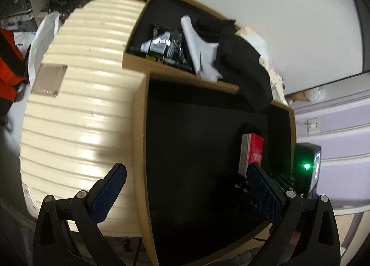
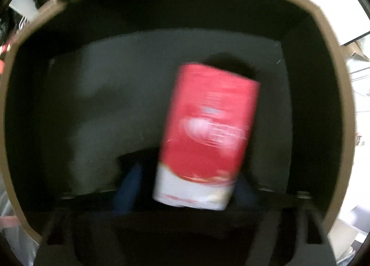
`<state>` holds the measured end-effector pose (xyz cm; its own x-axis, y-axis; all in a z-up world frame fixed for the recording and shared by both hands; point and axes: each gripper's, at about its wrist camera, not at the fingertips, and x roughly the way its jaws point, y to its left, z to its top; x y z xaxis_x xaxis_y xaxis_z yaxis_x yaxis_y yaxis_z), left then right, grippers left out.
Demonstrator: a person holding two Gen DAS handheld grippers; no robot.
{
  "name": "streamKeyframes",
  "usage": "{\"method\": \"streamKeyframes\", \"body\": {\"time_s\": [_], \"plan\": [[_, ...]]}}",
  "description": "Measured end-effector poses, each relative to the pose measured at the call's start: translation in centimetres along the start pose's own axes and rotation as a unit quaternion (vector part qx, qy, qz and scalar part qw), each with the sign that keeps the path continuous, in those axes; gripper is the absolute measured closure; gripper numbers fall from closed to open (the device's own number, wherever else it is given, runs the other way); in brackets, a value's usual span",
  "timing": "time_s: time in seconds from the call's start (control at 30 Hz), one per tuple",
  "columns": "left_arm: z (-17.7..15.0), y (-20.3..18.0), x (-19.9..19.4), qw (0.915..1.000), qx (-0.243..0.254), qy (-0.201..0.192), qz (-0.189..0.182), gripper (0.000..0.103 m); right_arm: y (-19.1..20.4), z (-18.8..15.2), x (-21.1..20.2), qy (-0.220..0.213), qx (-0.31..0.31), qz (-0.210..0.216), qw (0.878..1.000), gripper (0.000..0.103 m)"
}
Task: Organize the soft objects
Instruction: 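Lift the red pack with the right gripper into the Face-pack compartment, release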
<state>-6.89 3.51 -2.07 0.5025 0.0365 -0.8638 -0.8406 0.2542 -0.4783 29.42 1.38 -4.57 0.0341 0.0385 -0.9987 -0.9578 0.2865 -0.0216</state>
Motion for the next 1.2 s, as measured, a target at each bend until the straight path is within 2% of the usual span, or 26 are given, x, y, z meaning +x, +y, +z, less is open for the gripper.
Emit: {"method": "streamKeyframes", "body": {"time_s": [0.13, 0.27, 0.43, 0.47, 0.53, 0.6, 0.67, 0.7, 0.77, 0.83, 0.87, 0.9, 1.03, 1.13, 1.2], "plan": [[0.7, 0.5, -1.7, 0.9996, -0.010, -0.024, -0.006, 0.000, -0.4, 0.7, -0.3, -0.018, 0.018, 0.018, 1.000, 0.058], [1.6, 1.1, -3.7, 0.9980, -0.028, -0.052, -0.021, 0.000, -2.3, 1.1, -2.1, -0.033, 0.057, 0.069, 0.995, 0.059], [2.4, 1.6, -6.3, 0.9950, -0.041, -0.087, -0.025, 0.000, -4.0, 2.1, -6.1, -0.085, 0.089, 0.112, 0.986, 0.059], [2.6, 1.6, -6.7, 0.9946, -0.041, -0.092, -0.023, 0.000, -3.1, 1.7, -7.0, -0.094, 0.095, 0.122, 0.983, 0.059], [2.9, 1.7, -7.7, 0.9937, -0.040, -0.103, -0.016, 0.000, -3.6, 2.2, -8.4, -0.116, 0.099, 0.126, 0.980, 0.059], [3.2, 1.9, -8.7, 0.9928, -0.040, -0.112, -0.011, 0.000, 1.6, -0.8, -11.2, -0.146, 0.089, 0.111, 0.979, 0.059], [3.6, 2.2, -9.5, 0.9916, -0.042, -0.122, -0.009, 0.000, 2.5, -0.6, -13.0, -0.166, 0.076, 0.104, 0.978, 0.059], [3.7, 2.4, -10.0, 0.9907, -0.045, -0.128, -0.009, 0.000, 5.8, -0.1, -11.9, -0.171, 0.071, 0.100, 0.978, 0.059], [3.8, 3.0, -10.8, 0.9888, -0.052, -0.140, -0.009, 0.000, 8.3, 1.3, -12.0, -0.178, 0.048, 0.092, 0.979, 0.059], [3.8, 3.7, -11.5, 0.9877, -0.061, -0.143, -0.013, 0.000, 10.2, 2.6, -11.8, -0.175, 0.027, 0.088, 0.980, 0.059], [3.9, 4.0, -11.7, 0.9872, -0.068, -0.144, -0.016, 0.000, 11.3, 4.2, -11.8, -0.175, 0.022, 0.085, 0.981, 0.059], [4.0, 4.4, -11.8, 0.9864, -0.076, -0.145, -0.019, 0.000, 12.4, 4.1, -11.5, -0.176, 0.024, 0.084, 0.981, 0.059], [4.4, 6.0, -12.5, 0.9827, -0.103, -0.152, -0.025, 0.000, 17.4, 8.3, -10.4, -0.162, 0.024, 0.061, 0.985, 0.059], [4.6, 6.8, -13.0, 0.9806, -0.115, -0.156, -0.028, 0.000, 18.0, 10.2, -9.3, -0.146, 0.021, 0.093, 0.985, 0.053], [4.8, 7.1, -13.3, 0.9790, -0.122, -0.160, -0.034, 0.000, 17.9, 10.7, -8.5, -0.128, 0.022, 0.089, 0.988, 0.052]]}}
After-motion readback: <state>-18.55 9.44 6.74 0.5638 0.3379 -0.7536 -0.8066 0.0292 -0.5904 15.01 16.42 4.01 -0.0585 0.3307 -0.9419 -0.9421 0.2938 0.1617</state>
